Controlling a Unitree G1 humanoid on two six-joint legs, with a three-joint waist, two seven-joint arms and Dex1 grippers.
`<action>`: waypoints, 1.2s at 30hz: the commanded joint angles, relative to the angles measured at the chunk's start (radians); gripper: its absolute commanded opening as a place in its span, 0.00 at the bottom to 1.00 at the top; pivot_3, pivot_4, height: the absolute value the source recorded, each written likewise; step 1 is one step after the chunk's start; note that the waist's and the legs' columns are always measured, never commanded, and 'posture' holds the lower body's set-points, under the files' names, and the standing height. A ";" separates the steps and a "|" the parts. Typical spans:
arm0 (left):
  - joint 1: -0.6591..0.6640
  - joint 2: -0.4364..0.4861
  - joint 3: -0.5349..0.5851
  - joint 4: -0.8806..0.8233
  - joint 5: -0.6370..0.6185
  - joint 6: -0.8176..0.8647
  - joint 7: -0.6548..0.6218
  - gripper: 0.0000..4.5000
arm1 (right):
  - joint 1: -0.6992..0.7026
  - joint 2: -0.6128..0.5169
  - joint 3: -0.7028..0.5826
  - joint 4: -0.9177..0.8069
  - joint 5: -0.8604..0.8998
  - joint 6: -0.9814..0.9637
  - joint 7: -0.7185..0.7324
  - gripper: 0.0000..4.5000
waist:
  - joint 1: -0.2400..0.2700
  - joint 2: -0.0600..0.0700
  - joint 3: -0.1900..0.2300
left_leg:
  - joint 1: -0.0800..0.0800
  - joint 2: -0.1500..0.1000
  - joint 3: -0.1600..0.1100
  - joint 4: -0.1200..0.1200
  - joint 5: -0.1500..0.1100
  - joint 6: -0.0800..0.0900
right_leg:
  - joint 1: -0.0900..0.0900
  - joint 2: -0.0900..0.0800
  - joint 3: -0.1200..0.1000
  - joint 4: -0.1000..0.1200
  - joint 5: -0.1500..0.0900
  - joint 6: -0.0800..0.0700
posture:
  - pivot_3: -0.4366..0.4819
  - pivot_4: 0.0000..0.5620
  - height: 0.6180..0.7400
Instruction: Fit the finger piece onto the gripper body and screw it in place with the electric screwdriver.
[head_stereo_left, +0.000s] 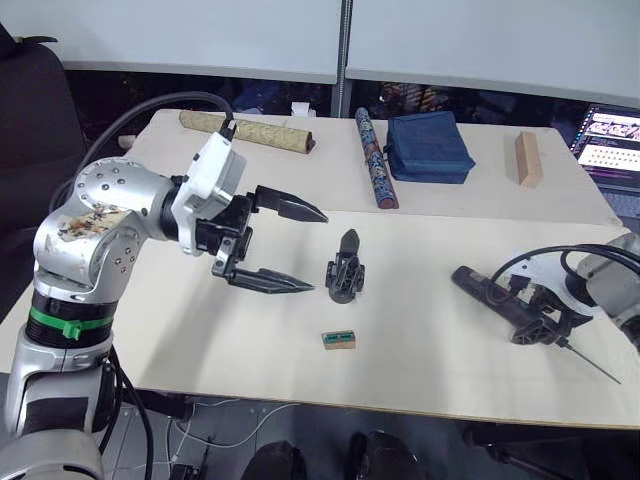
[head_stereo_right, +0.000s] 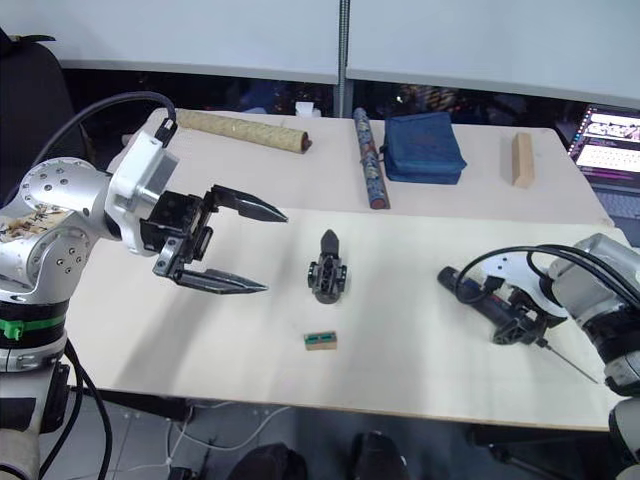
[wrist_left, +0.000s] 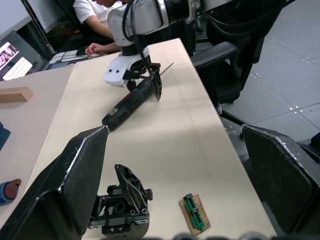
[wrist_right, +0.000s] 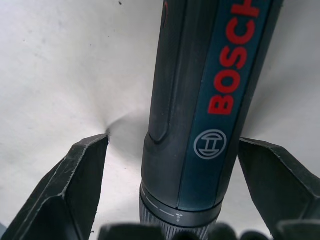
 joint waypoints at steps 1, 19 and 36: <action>0.007 0.017 0.029 -0.042 -0.018 0.007 0.017 1.00 | 0.037 -0.005 0.026 0.015 -0.036 -0.014 0.033 0.73 | 0.004 0.000 0.000 | 0.000 0.000 0.000 0.000 0.000 0.000 | 0.000 0.000 0.000 0.000 0.000 0.000 | 0.48 0.27 1.00; 0.419 0.067 -0.094 -0.123 0.167 -0.214 -0.013 1.00 | 0.738 0.223 -0.911 -0.962 0.641 -0.242 -0.161 0.43 | 0.022 0.000 0.001 | 0.000 0.001 -0.005 -0.002 0.001 -0.002 | 0.001 0.001 0.002 0.001 -0.001 0.000 | 0.48 0.27 1.00; 0.502 -0.222 -0.199 0.185 0.338 -0.526 0.105 1.00 | 0.730 0.690 -0.575 -1.256 0.795 -0.206 -0.824 0.43 | 0.018 -0.002 0.000 | 0.002 -0.006 -0.002 -0.003 0.000 0.000 | 0.001 0.006 0.003 0.001 -0.001 0.000 | 0.48 0.27 1.00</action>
